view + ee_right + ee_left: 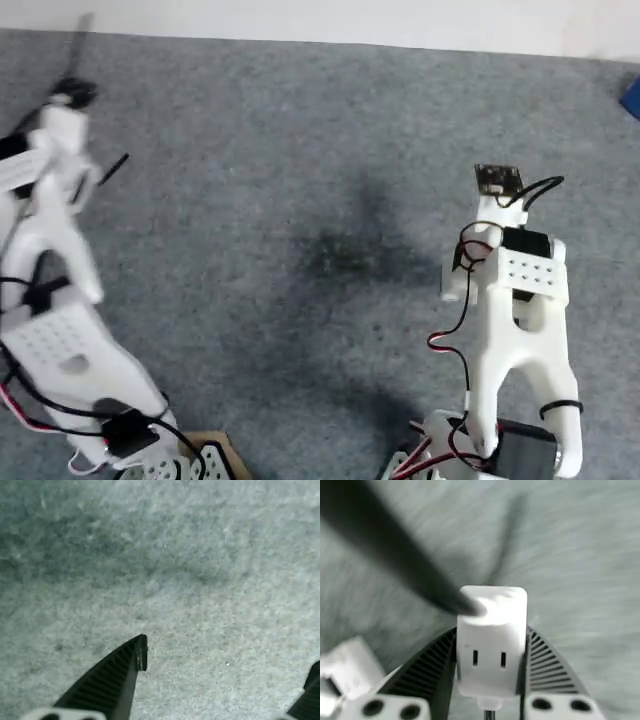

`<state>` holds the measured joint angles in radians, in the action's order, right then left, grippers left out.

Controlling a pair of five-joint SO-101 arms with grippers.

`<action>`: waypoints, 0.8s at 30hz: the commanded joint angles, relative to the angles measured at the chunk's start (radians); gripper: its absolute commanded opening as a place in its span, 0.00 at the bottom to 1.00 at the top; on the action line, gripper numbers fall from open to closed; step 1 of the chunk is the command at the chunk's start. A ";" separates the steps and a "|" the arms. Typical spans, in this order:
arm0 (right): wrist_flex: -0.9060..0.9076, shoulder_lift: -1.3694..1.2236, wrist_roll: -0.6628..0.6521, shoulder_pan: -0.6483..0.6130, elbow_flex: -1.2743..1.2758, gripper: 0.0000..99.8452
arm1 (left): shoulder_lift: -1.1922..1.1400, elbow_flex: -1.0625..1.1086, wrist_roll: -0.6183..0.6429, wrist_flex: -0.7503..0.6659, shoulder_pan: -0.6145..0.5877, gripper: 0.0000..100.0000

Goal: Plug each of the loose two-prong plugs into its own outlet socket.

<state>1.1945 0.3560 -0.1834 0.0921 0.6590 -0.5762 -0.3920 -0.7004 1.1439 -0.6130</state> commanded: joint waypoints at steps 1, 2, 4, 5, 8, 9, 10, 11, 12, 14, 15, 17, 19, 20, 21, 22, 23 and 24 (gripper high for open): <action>0.005 0.027 0.014 -0.015 -0.005 0.46 | -0.203 -0.332 -0.060 0.091 -0.124 0.00; 0.005 0.027 0.014 -0.015 -0.005 0.46 | -0.243 -0.392 -0.071 0.137 -0.128 0.00; 0.005 0.027 0.014 -0.015 -0.005 0.46 | -0.303 -0.513 -0.072 0.226 -0.130 0.00; 0.005 0.027 0.014 -0.015 -0.004 0.46 | -0.325 -0.568 -0.071 0.270 -0.130 0.01; 0.015 0.028 0.014 -0.015 -0.004 0.41 | -0.371 -0.707 -0.071 0.431 -0.122 0.08; 0.015 0.028 0.014 -0.015 -0.004 0.36 | -0.380 -0.745 -0.071 0.493 -0.120 0.13; 0.021 0.028 0.014 -0.015 -0.007 0.28 | -0.383 -0.783 -0.074 0.549 -0.114 0.18; 0.033 0.028 0.015 -0.015 -0.013 0.19 | -0.383 -0.826 -0.074 0.592 -0.111 0.22; 0.044 0.028 0.031 -0.015 -0.013 0.09 | -0.384 -0.865 -0.069 0.614 -0.110 0.26; 0.053 0.028 0.054 -0.015 -0.015 0.01 | -0.384 -0.926 -0.009 0.620 -0.108 0.27; 0.054 0.028 0.054 -0.015 -0.015 0.05 | -0.384 -0.944 0.015 0.621 -0.110 0.27; 0.056 0.028 0.054 -0.015 -0.013 0.05 | -0.384 -0.954 0.035 0.623 -0.114 0.27; 0.054 0.028 0.054 -0.015 -0.012 0.01 | -0.384 -0.954 0.049 0.623 -0.120 0.27; 0.054 0.028 0.054 -0.015 -0.012 0.00 | -0.384 -0.954 0.051 0.623 -0.130 0.27; 0.054 0.028 0.054 -0.015 -0.012 0.01 | -0.384 -0.958 0.051 0.623 -0.133 0.27; 0.054 0.028 0.054 -0.015 -0.013 0.01 | -0.384 -0.960 0.051 0.623 -0.136 0.27; 0.054 0.028 0.054 -0.015 -0.015 0.01 | -0.383 -0.960 0.052 0.623 -0.137 0.27; 0.054 0.035 0.058 -0.015 -0.015 0.01 | -0.381 -0.961 0.055 0.623 -0.136 0.27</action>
<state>1.2405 0.3560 -0.1389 0.0844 0.6590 -0.9751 -1.3157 -0.6605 1.7484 -0.7388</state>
